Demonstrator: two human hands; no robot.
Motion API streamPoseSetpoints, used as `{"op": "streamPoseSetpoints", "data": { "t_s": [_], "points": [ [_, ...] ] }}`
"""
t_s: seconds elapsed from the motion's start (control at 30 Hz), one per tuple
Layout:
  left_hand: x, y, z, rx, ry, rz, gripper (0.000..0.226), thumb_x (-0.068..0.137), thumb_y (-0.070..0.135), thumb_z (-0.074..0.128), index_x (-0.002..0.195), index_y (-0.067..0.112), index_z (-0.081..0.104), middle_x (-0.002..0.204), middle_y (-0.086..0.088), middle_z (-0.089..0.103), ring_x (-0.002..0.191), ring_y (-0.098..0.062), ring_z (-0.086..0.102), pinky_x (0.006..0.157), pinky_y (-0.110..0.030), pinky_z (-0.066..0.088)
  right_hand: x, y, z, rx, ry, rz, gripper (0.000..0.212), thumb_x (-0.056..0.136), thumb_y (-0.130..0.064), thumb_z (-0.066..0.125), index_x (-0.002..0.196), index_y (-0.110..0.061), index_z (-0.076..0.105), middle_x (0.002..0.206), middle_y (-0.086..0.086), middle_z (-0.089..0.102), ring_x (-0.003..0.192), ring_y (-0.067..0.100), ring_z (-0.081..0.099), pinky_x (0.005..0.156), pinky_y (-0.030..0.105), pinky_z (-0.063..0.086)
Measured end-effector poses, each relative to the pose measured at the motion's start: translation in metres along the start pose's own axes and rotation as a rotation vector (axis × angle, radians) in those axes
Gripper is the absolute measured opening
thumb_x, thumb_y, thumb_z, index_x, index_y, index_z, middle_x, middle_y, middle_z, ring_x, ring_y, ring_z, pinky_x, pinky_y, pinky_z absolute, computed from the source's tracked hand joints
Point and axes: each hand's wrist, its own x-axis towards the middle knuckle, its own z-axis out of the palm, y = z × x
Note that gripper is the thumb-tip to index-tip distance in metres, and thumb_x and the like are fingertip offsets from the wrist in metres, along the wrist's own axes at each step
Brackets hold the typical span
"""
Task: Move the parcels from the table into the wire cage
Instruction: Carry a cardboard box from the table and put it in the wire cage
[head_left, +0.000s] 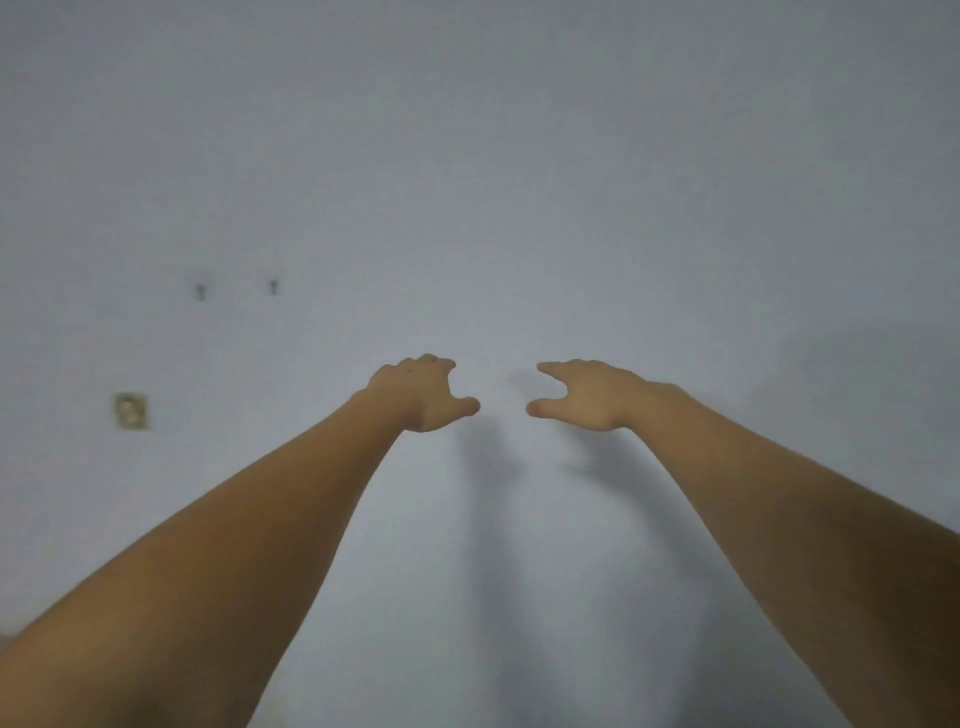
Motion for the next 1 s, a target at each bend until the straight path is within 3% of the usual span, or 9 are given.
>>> {"op": "streamPoseSetpoints", "data": {
  "t_s": [0.2, 0.37, 0.7, 0.87, 1.0],
  "points": [
    [-0.087, -0.181, -0.019, 0.144, -0.033, -0.387, 0.087, 0.093, 0.072, 0.047, 0.163, 0.025, 0.025, 0.17, 0.0, 0.028, 0.153, -0.028, 0.032, 0.122, -0.049, 0.028, 0.072, -0.193, 0.056, 0.069, -0.083, -0.358, 0.088, 0.092, -0.075, 0.05, 0.165, -0.037, 0.02, 0.172, -0.001, 0.024, 0.158, 0.023, 0.023, 0.124, 0.047, 0.028],
    [-0.171, -0.276, -0.038, 0.184, -0.016, -0.704, 0.085, 0.094, 0.07, 0.049, 0.162, 0.025, 0.028, 0.168, -0.001, 0.031, 0.15, -0.028, 0.035, 0.119, -0.046, 0.031, 0.096, -0.329, 0.086, 0.09, -0.133, -0.662, 0.087, 0.092, -0.074, 0.05, 0.165, -0.037, 0.02, 0.172, -0.001, 0.025, 0.157, 0.023, 0.024, 0.123, 0.046, 0.029],
    [-0.361, -0.333, -0.072, 0.263, 0.058, -1.31, 0.085, 0.094, 0.07, 0.052, 0.163, 0.027, 0.029, 0.167, -0.005, 0.033, 0.149, -0.033, 0.039, 0.12, -0.051, 0.036, 0.05, -0.536, 0.136, 0.125, -0.241, -1.234, 0.09, 0.092, -0.073, 0.052, 0.166, -0.03, 0.022, 0.171, 0.003, 0.026, 0.156, 0.026, 0.028, 0.122, 0.046, 0.031],
    [-0.455, -0.34, -0.092, 0.309, 0.046, -1.508, 0.087, 0.09, 0.075, 0.052, 0.161, 0.027, 0.032, 0.166, -0.005, 0.035, 0.146, -0.032, 0.042, 0.115, -0.049, 0.04, -0.01, -0.62, 0.155, 0.159, -0.292, -1.434, 0.1, 0.083, -0.082, 0.052, 0.165, -0.031, 0.025, 0.171, 0.002, 0.027, 0.154, 0.028, 0.032, 0.122, 0.048, 0.033],
    [-0.517, -0.354, -0.104, 0.341, 0.07, -1.625, 0.085, 0.091, 0.073, 0.054, 0.16, 0.027, 0.035, 0.165, -0.003, 0.038, 0.144, -0.03, 0.046, 0.113, -0.047, 0.043, -0.049, -0.679, 0.167, 0.218, -0.325, -1.528, 0.09, 0.093, -0.069, 0.058, 0.166, -0.027, 0.025, 0.171, 0.005, 0.026, 0.155, 0.029, 0.03, 0.123, 0.045, 0.031]
  ]
}}
